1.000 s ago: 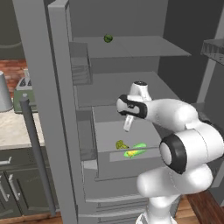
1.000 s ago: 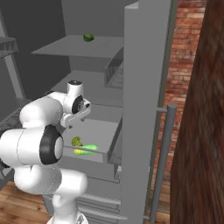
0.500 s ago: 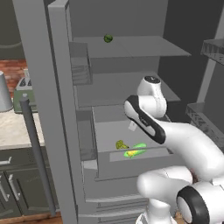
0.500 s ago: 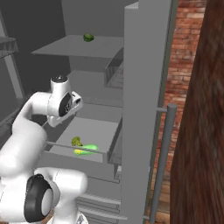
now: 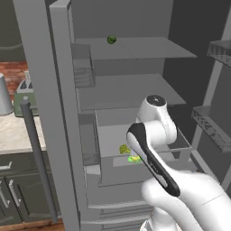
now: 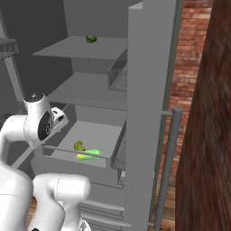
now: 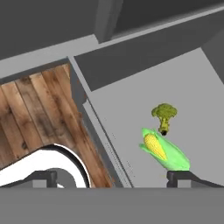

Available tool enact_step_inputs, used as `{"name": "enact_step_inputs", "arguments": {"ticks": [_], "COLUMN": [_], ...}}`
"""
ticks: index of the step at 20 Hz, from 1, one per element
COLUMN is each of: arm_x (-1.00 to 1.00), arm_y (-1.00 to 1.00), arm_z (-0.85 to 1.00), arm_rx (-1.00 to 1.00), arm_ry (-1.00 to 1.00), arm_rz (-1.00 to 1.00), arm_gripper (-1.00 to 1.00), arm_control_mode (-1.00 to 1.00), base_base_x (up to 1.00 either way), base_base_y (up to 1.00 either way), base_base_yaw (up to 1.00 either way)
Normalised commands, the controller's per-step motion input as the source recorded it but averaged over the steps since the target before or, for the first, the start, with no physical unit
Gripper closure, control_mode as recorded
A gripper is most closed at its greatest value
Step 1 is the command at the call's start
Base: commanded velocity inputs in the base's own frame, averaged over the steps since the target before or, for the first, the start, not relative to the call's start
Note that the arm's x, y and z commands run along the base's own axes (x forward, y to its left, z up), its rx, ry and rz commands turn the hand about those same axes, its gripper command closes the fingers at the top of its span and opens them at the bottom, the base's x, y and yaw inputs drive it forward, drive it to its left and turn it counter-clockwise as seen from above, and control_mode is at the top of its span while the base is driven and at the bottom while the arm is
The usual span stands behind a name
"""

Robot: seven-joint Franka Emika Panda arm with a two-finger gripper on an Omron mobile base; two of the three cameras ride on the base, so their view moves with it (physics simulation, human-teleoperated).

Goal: Place the corn and broccoli inside the fridge drawer. Close the drawer after placing the vegetables.

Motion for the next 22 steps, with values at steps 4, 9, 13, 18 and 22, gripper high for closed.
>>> {"name": "enact_step_inputs", "arguments": {"ticks": [4,9,13,18,22], "arm_x": [-0.39,-0.16,0.00,0.02,0.09], "arm_y": [0.60,0.46,0.02,0.00,0.00], "arm_z": [-0.19,-0.28,-0.57,-0.63,-0.61], "arm_rx": [-0.11,-0.10,-0.03,0.00,0.00], "arm_ry": [0.13,0.15,0.13,0.10,0.11], "arm_rz": [0.00,0.03,0.11,0.12,0.13], "arm_gripper": [-1.00,-1.00,-1.00,-1.00,-1.00], "arm_control_mode": [-1.00,-1.00,-1.00,-1.00,-1.00], "base_base_x": [0.00,0.00,0.00,0.00,0.00], "base_base_y": [0.00,0.00,0.00,0.00,0.00], "base_base_yaw": [0.00,0.00,0.00,0.00,0.00]}}
